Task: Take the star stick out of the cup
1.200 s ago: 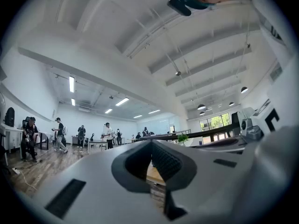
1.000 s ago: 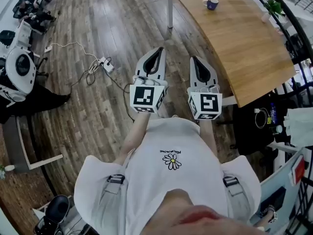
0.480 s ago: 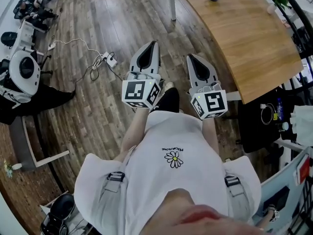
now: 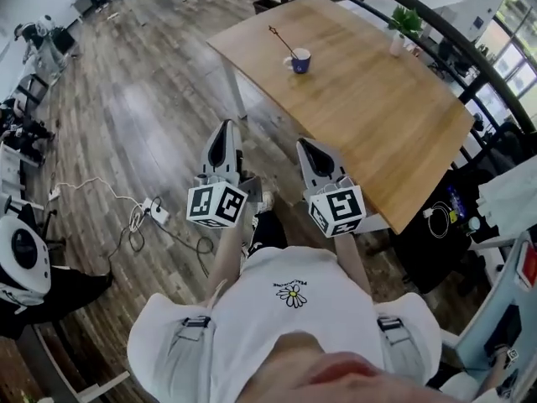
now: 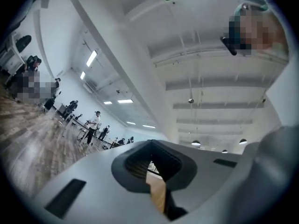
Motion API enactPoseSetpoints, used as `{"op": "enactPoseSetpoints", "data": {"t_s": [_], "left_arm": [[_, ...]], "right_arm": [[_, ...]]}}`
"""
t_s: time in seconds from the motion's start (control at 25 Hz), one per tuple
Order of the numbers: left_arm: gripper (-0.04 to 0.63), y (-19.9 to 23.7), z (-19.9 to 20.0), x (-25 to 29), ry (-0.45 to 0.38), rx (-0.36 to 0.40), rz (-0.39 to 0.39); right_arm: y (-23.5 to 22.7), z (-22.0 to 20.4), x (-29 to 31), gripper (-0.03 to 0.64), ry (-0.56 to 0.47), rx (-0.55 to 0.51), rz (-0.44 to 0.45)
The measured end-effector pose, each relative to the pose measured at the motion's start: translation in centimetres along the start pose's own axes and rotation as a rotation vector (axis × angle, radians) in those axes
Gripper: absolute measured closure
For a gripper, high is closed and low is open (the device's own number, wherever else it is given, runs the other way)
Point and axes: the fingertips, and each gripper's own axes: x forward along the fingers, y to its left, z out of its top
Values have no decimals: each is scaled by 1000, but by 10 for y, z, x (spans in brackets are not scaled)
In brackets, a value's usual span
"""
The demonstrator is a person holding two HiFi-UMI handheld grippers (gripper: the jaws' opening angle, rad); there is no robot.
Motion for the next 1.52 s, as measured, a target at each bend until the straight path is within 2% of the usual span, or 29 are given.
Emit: {"op": "enactPoseSetpoints", "data": {"t_s": [0.2,0.36,0.52,0.68,0.84,1.04,1.28,1.52], "left_arm": [[580,48,-15,76,20,3,-33],[580,79,-16,142,61,90,-80],[580,103,-9,200,91,188,-131],[580,126,-6,241,110,240,-157],[580,144,-15,263,128,211,-134],[580,146,-16,277,102,271,-106],[580,142,-18,289,106,282,-108],[580,150,-17,292,105,278,-88]], "right_arm": [[-57,-11,68,611,10,52,-138],[-86,-7,137,611,41,35,-174],[-110,8,207,609,37,-65,-244],[-119,25,252,609,9,-132,-286],[-121,29,280,609,12,-113,-245],[-124,24,306,609,15,-123,-166],[-130,25,317,609,11,-124,-152],[-129,31,321,609,-14,-70,-102]]}}
